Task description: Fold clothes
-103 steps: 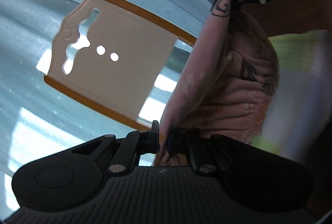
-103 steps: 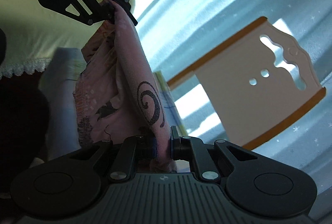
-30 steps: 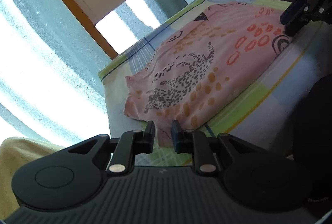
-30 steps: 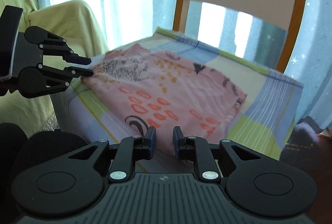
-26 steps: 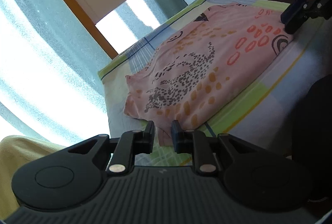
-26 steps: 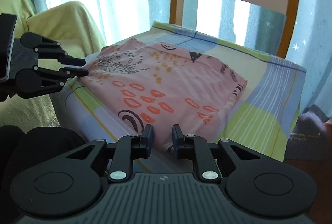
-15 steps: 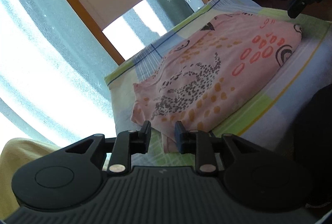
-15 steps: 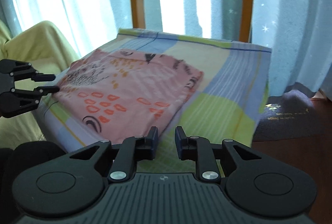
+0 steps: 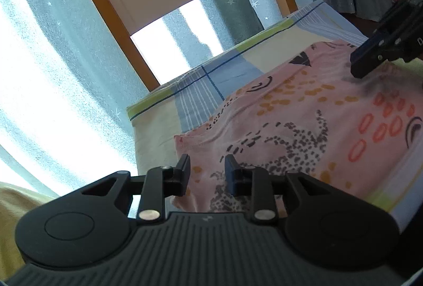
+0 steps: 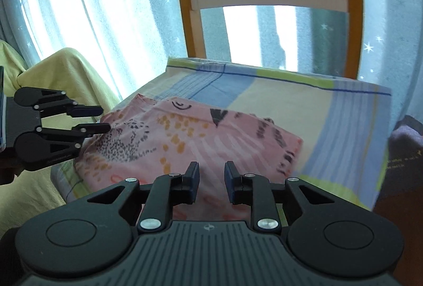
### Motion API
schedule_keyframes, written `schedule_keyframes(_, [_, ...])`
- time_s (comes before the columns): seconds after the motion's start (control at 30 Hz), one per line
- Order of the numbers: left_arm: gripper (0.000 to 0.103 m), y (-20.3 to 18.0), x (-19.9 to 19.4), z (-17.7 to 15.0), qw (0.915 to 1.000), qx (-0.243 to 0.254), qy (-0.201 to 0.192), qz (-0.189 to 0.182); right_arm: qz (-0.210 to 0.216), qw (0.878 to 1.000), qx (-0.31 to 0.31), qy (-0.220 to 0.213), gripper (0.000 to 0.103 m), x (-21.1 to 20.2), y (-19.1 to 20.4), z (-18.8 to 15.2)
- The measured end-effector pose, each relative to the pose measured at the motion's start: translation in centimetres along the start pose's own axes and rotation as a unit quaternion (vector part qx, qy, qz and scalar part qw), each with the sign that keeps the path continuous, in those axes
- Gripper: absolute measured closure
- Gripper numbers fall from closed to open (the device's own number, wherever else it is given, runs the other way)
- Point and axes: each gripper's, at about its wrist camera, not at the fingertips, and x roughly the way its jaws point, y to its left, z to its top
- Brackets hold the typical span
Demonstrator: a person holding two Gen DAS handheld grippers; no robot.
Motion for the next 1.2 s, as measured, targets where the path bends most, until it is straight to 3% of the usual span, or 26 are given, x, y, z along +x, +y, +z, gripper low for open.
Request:
schedule_keyframes(0.17, [0.078,1.3,2.7,-0.7,0.9996,-0.024,0.013,0.007,-0.004,0.999,-0.019,0.033,0.078,4.2,0.1,1.7])
schedule_keyframes(0.27, [0.077,2.8,3.2,-1.0,0.9984,-0.051,0.017,0.016,-0.014,1.0,0.0,0.024,0.086,5.3,-1.5,2.6])
schedule_keyframes(0.33, [0.074,3.2,3.1,-0.9,0.9982,-0.055,0.016,0.018,-0.016,1.0,0.017,0.017,0.099,5.6,-2.5,3.0])
schedule_keyframes(0.4, [0.075,2.9,2.6,-0.3,0.9985,-0.051,0.003,0.02,-0.016,0.999,0.029,0.008,0.103,5.6,-3.3,3.1])
schedule_keyframes(0.5, [0.075,2.1,1.6,1.1,0.9984,-0.05,-0.024,0.008,-0.009,0.999,0.045,0.003,0.103,5.8,-3.8,3.2])
schedule_keyframes(0.6, [0.075,0.7,1.2,2.8,0.9968,-0.052,-0.044,-0.041,-0.012,0.999,0.05,0.003,0.102,5.7,-3.6,3.4])
schedule_keyframes(0.7, [0.075,-0.6,2.4,3.5,0.9955,-0.045,-0.034,-0.077,-0.007,0.998,0.057,-0.009,0.088,4.9,-3.1,3.4])
schedule_keyframes(0.8, [0.073,-0.4,4.4,3.0,0.9956,-0.056,-0.015,-0.073,-0.01,0.999,0.052,0.003,0.088,4.9,-2.9,2.5])
schedule_keyframes(0.97, [0.063,1.7,5.5,2.1,0.9883,-0.12,-0.013,-0.093,-0.01,0.997,0.072,0.006,0.089,3.0,-3.8,0.6])
schedule_keyframes(1.17, [0.07,2.3,2.9,2.4,0.99,-0.125,-0.022,-0.062,-0.014,0.997,0.078,0.013,0.086,1.6,-4.4,-0.3])
schedule_keyframes(1.2, [0.07,2.5,2.1,2.2,0.9901,-0.127,-0.022,-0.056,-0.015,0.997,0.081,0.013,0.081,1.3,-4.4,-0.2])
